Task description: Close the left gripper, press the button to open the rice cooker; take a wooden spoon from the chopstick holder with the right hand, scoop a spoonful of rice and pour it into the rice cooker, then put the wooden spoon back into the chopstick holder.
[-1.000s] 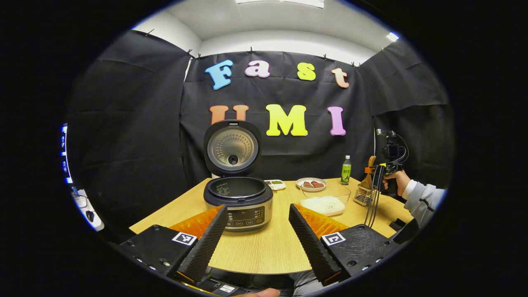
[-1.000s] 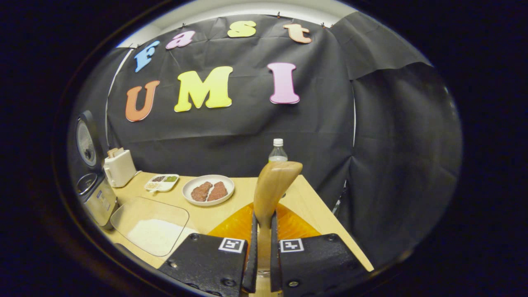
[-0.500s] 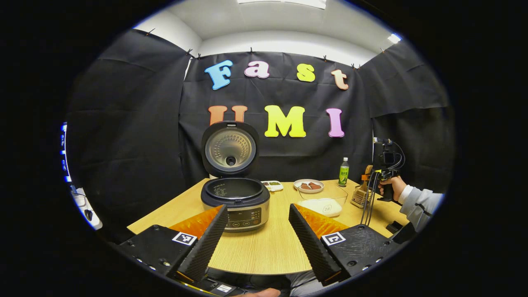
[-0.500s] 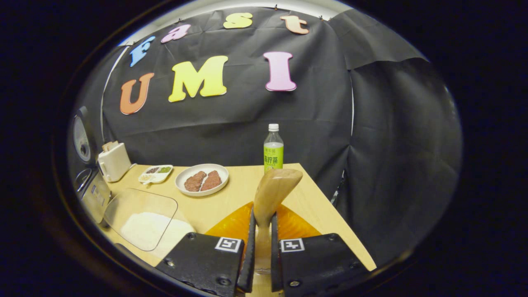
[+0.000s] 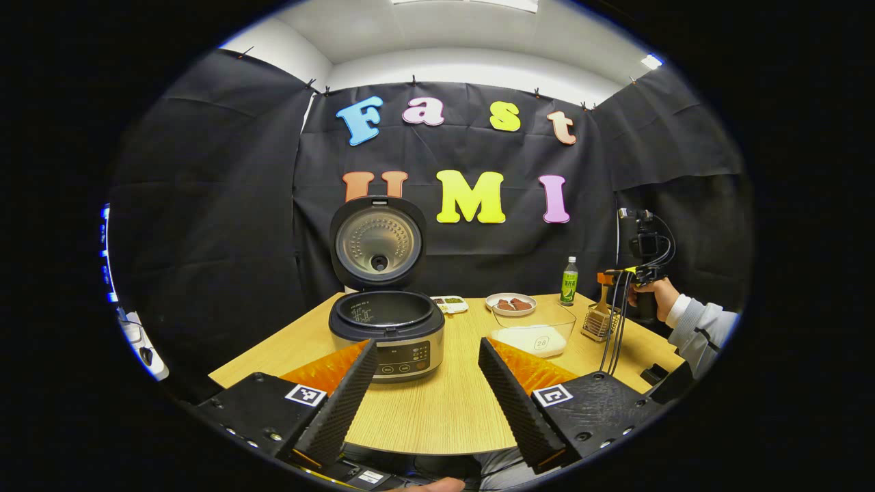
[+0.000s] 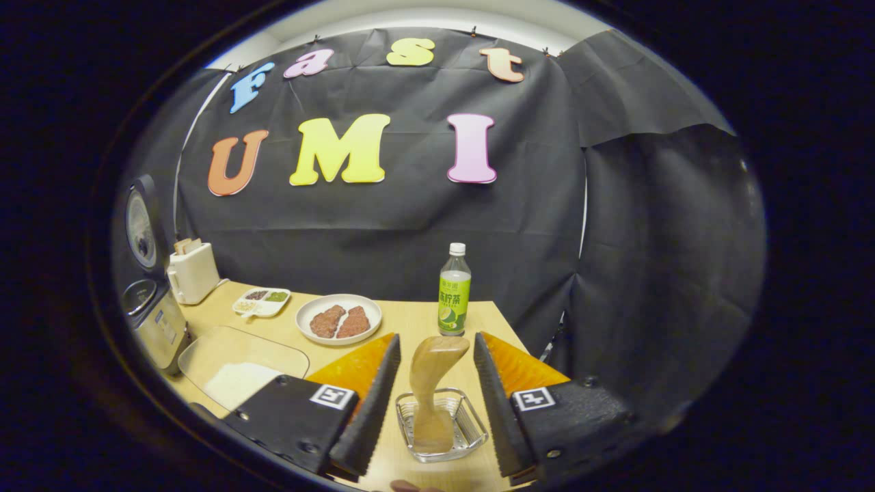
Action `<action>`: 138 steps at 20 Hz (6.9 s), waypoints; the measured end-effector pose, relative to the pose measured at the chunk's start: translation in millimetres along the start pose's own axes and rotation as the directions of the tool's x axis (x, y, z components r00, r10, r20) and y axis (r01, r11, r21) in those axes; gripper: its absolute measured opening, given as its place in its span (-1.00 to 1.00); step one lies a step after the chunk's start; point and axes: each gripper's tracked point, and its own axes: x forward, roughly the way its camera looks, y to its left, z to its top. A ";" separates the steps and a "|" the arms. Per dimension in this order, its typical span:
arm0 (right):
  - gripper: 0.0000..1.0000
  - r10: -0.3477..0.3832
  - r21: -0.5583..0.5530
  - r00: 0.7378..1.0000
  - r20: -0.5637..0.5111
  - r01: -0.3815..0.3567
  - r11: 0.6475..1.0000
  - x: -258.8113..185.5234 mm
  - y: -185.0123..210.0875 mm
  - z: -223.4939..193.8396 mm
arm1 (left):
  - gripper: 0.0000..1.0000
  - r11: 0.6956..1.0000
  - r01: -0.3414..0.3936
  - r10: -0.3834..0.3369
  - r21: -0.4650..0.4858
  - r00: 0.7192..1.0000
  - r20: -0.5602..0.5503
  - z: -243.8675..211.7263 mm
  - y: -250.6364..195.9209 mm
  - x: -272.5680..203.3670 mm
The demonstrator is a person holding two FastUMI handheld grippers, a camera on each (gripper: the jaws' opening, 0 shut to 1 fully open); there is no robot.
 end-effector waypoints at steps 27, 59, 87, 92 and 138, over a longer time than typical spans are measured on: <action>0.94 0.093 0.033 0.971 0.220 -0.102 0.994 -248.0 17.8 99.8 | 0.90 0.993 -0.120 0.120 -0.005 0.993 0.023 133.3 82.0 148.5; 0.93 0.252 -0.015 0.945 0.208 -0.254 0.967 -240.6 16.3 69.5 | 0.89 0.950 -0.301 0.299 -0.083 0.953 -0.036 195.0 158.7 374.4; 0.94 0.362 -0.097 0.897 0.253 -0.349 0.932 -352.4 94.7 58.0 | 0.96 0.979 -0.203 0.197 -0.022 0.968 -0.154 6.6 94.0 232.9; 0.94 0.386 -0.095 0.887 0.253 -0.375 0.922 -355.0 113.8 55.9 | 0.96 0.978 -0.206 0.200 -0.015 0.963 -0.183 -26.0 91.5 228.3; 0.93 0.230 -0.019 0.930 0.287 -0.234 0.972 -354.6 86.2 83.1 | 0.89 0.988 -0.141 0.133 0.064 0.984 0.117 88.7 -13.3 9.2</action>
